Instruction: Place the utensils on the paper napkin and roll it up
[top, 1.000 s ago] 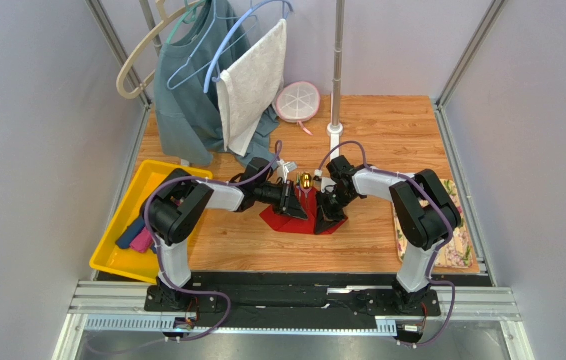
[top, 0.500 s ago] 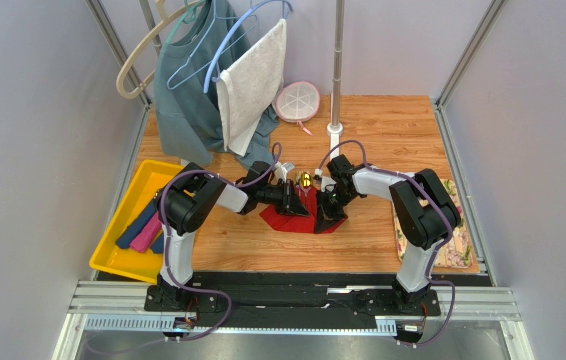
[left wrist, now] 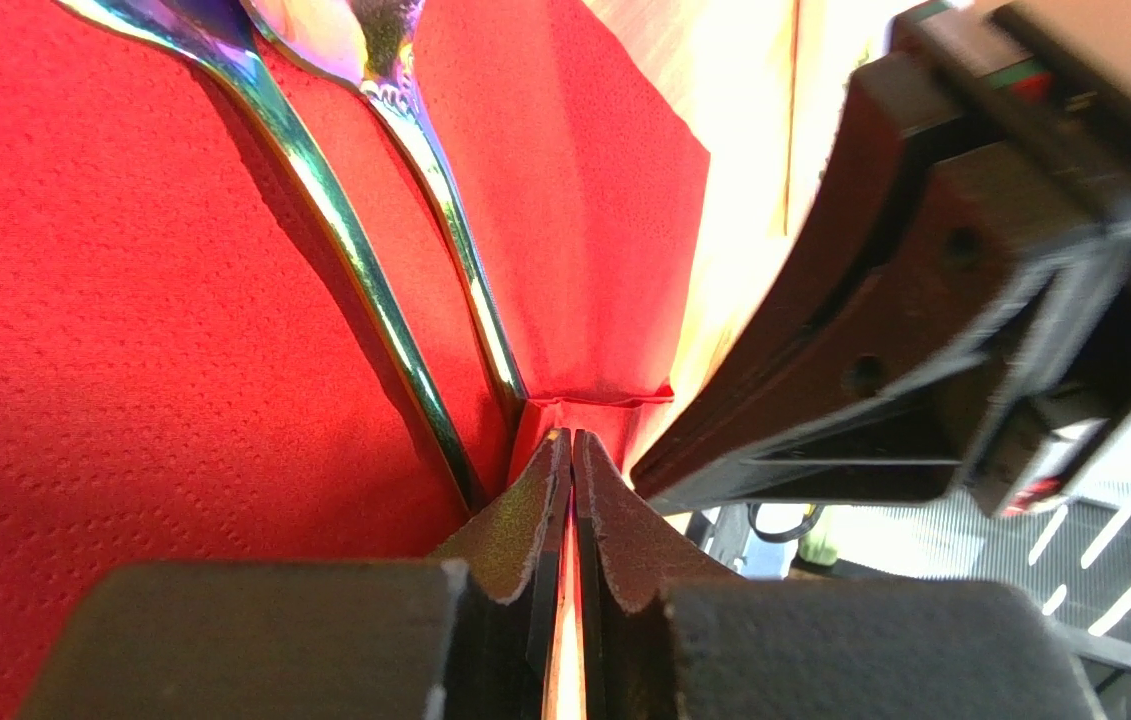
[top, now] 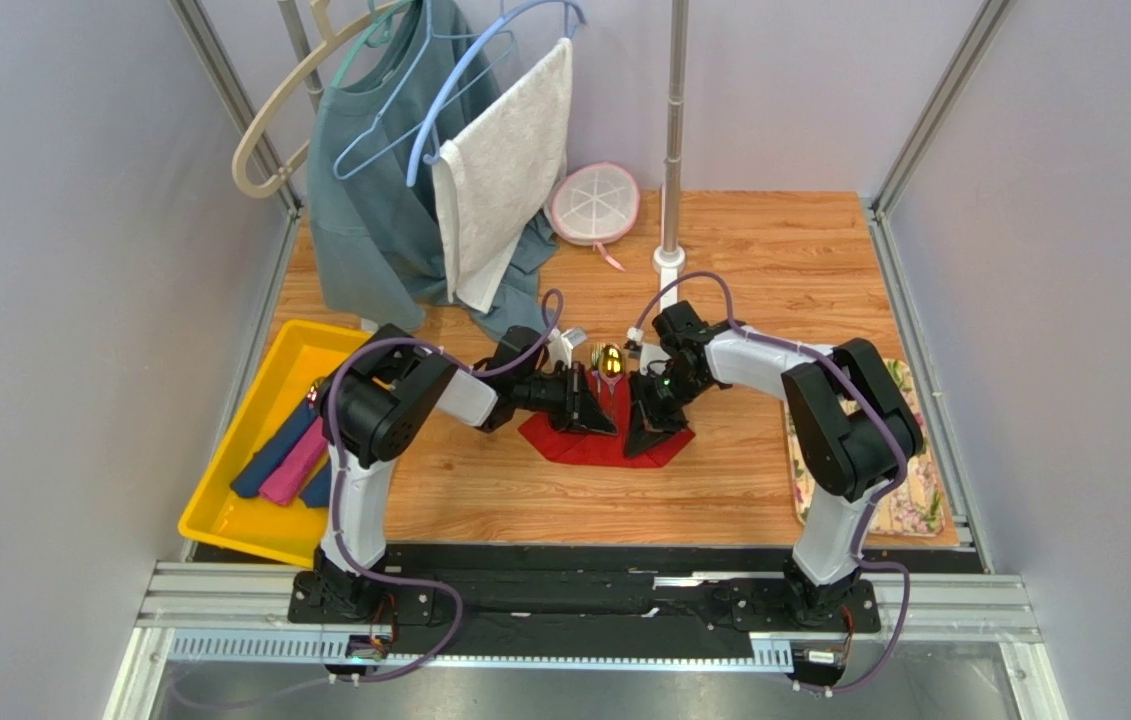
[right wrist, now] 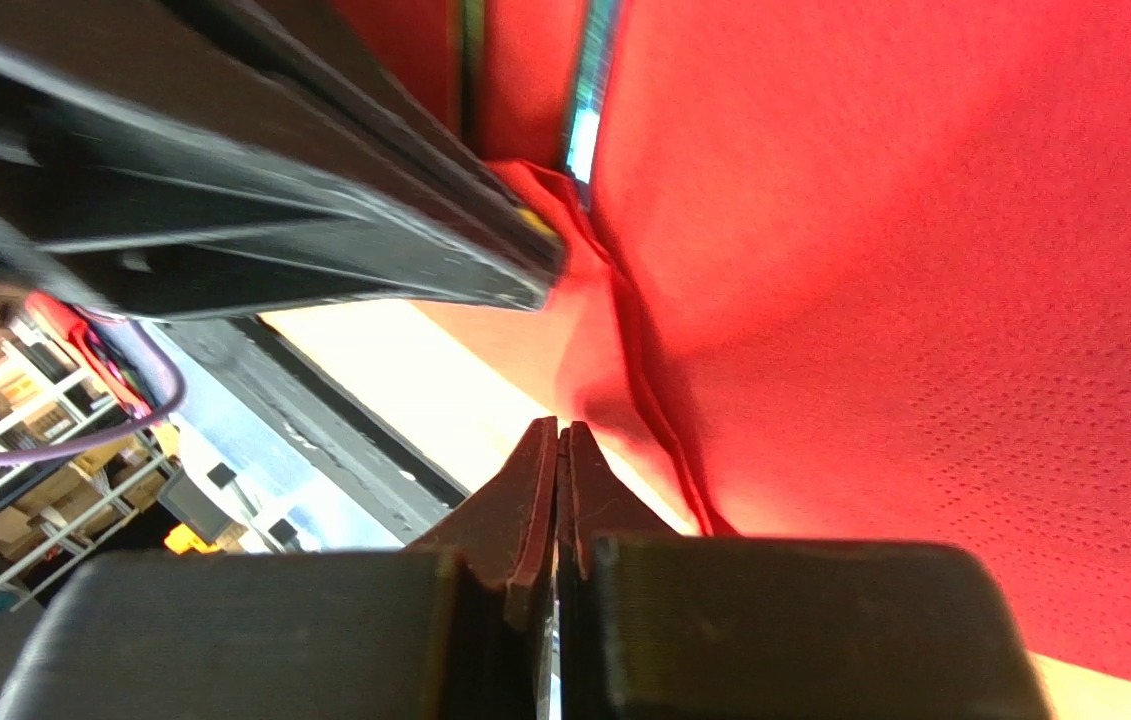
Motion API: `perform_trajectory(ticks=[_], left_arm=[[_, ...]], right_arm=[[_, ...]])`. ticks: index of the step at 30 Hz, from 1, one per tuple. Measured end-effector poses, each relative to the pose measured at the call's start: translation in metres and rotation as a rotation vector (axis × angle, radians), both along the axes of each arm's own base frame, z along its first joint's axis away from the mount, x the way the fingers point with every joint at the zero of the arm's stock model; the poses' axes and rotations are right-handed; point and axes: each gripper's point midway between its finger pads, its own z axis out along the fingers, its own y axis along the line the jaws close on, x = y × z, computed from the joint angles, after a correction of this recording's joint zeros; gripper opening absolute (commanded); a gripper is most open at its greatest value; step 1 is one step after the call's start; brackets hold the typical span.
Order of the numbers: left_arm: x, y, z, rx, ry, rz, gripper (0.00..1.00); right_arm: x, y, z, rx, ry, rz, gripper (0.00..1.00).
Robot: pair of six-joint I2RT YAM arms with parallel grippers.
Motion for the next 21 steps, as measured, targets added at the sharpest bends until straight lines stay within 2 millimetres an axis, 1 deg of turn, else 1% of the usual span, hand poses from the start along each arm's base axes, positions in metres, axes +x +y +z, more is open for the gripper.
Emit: perform_trajectory(ticks=[5, 9, 12, 17, 21], left_arm=[[0.000, 0.000, 0.000, 0.000, 0.000, 0.000, 0.10], [0.000, 0.000, 0.000, 0.000, 0.000, 0.000, 0.10], [0.001, -0.001, 0.000, 0.001, 0.001, 0.000, 0.10], [0.002, -0.001, 0.000, 0.002, 0.002, -0.001, 0.09], [0.002, -0.001, -0.001, 0.003, 0.003, 0.000, 0.09]], right_arm=[[0.011, 0.006, 0.010, 0.017, -0.027, -0.015, 0.00], [0.016, 0.007, 0.012, 0.012, -0.040, -0.021, 0.00], [0.017, 0.006, 0.007, -0.003, -0.037, -0.025, 0.00], [0.017, 0.002, -0.009, -0.045, -0.019, -0.027, 0.00], [0.016, 0.003, -0.011, -0.054, -0.016, -0.031, 0.00]])
